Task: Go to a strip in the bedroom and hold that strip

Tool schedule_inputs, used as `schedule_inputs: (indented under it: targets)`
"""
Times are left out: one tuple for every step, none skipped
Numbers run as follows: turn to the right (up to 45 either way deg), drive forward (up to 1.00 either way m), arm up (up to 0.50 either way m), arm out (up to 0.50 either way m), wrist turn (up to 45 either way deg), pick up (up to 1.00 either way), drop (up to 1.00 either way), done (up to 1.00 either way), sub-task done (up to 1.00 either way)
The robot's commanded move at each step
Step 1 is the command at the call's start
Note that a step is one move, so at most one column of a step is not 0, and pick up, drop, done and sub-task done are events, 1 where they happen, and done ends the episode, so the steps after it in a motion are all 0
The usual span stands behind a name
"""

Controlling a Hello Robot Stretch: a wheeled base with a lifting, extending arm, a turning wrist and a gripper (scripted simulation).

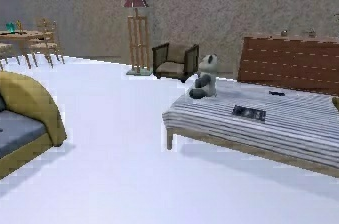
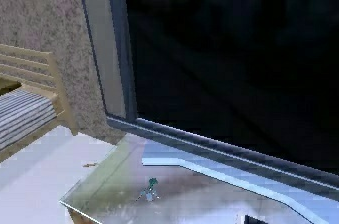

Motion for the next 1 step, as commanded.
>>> schedule_inputs:
  targets:
    - [-3.0,0.00,0.00,0.00,0.0,0.00,0.00,0.00,0.00]
